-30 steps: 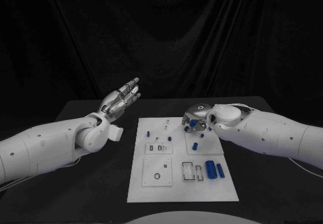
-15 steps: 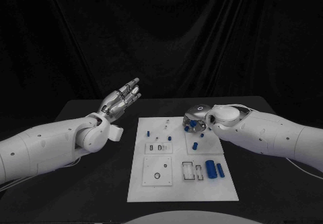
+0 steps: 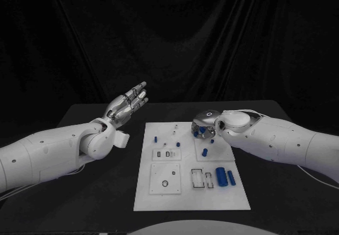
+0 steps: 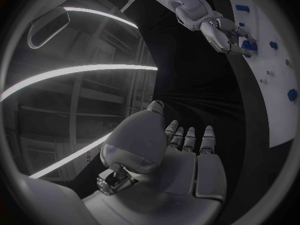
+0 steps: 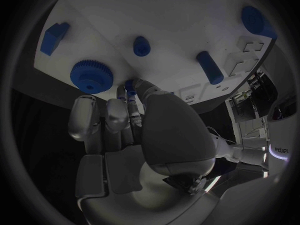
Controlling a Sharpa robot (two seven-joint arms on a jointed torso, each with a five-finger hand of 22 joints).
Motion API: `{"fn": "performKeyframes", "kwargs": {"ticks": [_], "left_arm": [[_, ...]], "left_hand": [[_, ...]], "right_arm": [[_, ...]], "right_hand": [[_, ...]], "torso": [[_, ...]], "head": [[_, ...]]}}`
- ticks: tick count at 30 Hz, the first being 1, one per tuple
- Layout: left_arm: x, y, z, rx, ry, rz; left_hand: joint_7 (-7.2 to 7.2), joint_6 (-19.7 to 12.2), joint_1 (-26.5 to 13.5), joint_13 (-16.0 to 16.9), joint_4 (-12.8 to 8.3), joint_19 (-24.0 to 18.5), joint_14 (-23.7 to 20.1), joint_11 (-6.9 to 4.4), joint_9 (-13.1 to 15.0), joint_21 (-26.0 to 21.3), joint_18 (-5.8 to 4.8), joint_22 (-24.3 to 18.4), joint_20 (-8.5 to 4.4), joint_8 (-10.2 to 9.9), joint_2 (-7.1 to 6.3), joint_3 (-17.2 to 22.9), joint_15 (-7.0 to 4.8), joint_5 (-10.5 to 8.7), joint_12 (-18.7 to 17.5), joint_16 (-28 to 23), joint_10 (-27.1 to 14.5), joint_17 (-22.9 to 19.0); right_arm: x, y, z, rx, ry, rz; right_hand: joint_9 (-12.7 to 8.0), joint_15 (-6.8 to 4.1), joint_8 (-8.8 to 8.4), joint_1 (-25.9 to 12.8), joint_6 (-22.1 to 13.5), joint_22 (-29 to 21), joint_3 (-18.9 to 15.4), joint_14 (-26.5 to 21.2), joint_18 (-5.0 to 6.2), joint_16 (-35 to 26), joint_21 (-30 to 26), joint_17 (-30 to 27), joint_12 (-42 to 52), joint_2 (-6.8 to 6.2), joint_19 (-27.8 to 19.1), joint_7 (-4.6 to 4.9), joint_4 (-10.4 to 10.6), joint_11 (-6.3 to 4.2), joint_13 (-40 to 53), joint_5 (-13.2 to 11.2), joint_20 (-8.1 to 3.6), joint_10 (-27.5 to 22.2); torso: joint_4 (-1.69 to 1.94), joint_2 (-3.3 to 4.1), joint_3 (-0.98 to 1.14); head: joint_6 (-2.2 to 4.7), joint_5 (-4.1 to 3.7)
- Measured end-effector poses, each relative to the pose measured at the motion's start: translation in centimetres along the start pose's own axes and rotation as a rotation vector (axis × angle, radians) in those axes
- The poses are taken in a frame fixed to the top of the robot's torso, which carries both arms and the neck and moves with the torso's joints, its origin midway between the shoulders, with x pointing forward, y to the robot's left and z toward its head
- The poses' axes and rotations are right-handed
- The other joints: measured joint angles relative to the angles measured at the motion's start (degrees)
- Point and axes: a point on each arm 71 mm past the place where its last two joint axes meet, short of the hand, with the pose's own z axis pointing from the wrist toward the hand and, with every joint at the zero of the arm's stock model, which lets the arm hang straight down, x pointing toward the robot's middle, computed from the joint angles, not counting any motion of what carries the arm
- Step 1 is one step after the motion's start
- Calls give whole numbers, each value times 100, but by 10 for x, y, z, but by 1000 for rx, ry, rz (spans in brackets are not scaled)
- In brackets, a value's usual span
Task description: Assemble the parts on the task board
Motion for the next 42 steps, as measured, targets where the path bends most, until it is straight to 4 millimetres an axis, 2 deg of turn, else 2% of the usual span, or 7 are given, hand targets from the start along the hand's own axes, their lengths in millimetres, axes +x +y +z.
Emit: {"fn": "performKeyframes", "kwargs": {"ticks": [6,13,24,25,39,42], "left_arm": [[-1,0,-1,-1,-1,0],[-2,1,-2,-2,-3,0],[-3,0,-3,-4,-3,-1],[-3,0,-3,-5,-3,-1],[2,-6,-15,-1,28,27],[3,-9,-17,3,34,37]], "left_hand": [[0,0,0,1,-16,0,0,0,0,0,0,0,0,0,0,16,0,26,0,0,0,-2],[0,0,0,1,-16,22,0,21,0,0,0,0,22,0,0,16,0,26,0,0,-21,-1],[0,41,38,2,-32,21,0,40,5,0,0,1,21,0,8,32,-1,48,0,0,-2,0],[0,41,46,2,-32,21,0,40,5,0,0,1,21,0,0,32,-1,48,0,0,-2,-1],[52,133,68,1,-64,1,-22,40,13,0,0,1,41,0,-22,31,20,68,0,0,-2,2],[52,133,68,-1,-64,1,-20,53,13,0,0,1,42,0,-22,31,22,68,0,0,2,2]], "right_arm": [[-1,0,0,-10,-17,-1],[-5,2,-1,-26,-53,-5],[-40,9,7,-59,-123,-35],[-41,11,8,-62,-126,-37],[-59,17,16,-80,-152,-57],[-64,17,16,-80,-157,-62]], "right_hand": [[125,-45,105,41,226,103,114,45,0,41,28,40,39,13,61,21,-67,-54,-20,-48,-61,256],[177,-52,123,69,270,139,158,52,1,66,63,52,39,-15,82,47,-79,-44,-33,-49,-82,307],[210,-52,121,82,294,144,173,52,0,66,64,39,39,-9,82,34,-94,-45,-39,-49,-82,350],[210,-52,121,110,295,144,173,52,0,66,64,39,39,-37,82,33,-94,-58,-39,-49,-82,362],[228,-52,118,110,294,152,173,52,0,65,63,22,39,-38,82,32,-94,-43,-48,-50,-82,389],[229,-51,114,110,294,151,173,52,0,65,63,22,38,-38,82,32,-94,-57,-51,-50,-81,403]], "torso": [[-1,0,0],[-1,0,0],[-4,-5,0],[-4,-5,-1],[0,-3,-2],[1,7,-13]], "head": [[-8,21],[-31,69],[-88,101],[-90,103],[-131,155],[-146,161]]}}
